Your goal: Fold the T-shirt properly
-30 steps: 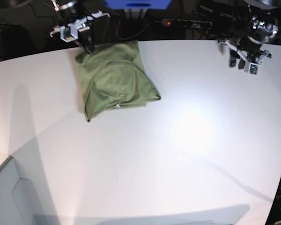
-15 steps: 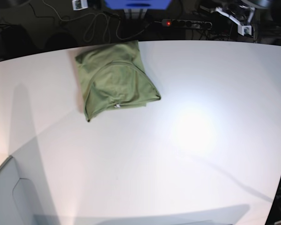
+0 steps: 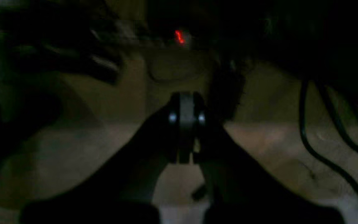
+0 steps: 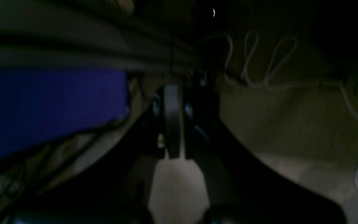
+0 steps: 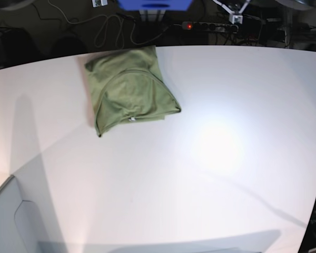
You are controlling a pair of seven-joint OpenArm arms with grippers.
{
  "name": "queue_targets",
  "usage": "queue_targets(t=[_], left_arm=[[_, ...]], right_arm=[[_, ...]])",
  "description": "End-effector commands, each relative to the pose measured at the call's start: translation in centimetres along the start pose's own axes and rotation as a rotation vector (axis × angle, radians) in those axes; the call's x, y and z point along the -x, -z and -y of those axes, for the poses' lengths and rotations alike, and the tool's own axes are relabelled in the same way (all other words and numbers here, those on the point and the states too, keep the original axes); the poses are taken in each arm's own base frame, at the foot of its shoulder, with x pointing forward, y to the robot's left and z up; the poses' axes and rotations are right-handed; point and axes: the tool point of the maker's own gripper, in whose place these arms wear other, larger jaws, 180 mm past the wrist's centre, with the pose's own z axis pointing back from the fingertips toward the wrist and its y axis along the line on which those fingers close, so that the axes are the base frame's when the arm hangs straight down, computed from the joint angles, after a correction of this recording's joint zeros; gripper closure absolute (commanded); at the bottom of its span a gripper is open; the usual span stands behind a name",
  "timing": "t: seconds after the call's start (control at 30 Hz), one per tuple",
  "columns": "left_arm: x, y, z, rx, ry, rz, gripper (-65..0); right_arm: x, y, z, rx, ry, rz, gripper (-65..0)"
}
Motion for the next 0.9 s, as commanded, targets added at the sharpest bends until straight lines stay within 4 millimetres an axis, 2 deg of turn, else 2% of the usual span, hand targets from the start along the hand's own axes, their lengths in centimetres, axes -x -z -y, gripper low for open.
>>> queue_targets(t=[0.0, 0.1, 0.2, 0.3, 0.43, 0.6, 0.7, 0.87], left_arm=[[1.1, 0.1, -1.3, -0.020, 0.003, -0.023, 0.0], [2.2, 1.5, -1.4, -0.012, -0.013, -0.021, 0.0], [3.8, 2.3, -0.1, 0.022, 0.014, -0.062, 0.0], [4.1, 2.7, 1.1, 0.058, 0.063, -0.095, 0.0], [4.3, 2.9, 2.1, 0.084, 0.091, -0.105, 0.0], [4.5, 2.9, 2.4, 0.093, 0.107, -0.112, 0.0], [4.4, 3.0, 2.4, 0.093, 0.107, -0.110, 0.0], [4.4, 3.0, 2.5, 0.095, 0.107, -0.109, 0.0]], right_arm=[[0.9, 0.2, -0.6, -0.013, 0.024, -0.019, 0.0], [2.3, 1.6, -0.1, -0.005, 0.051, -0.079, 0.0], [3.9, 2.7, -1.2, -0.012, 0.095, -0.140, 0.0], [4.9, 3.1, -1.0, 0.006, 0.105, -0.182, 0.0], [5.8, 3.1, 1.4, 0.138, 0.063, -0.228, 0.0], [6.7, 2.6, 3.6, 0.293, 0.020, -0.300, 0.0], [6.3, 2.2, 5.8, 0.417, -0.019, -0.318, 0.0], [5.9, 1.5, 7.1, 0.532, -0.055, -0.315, 0.0]])
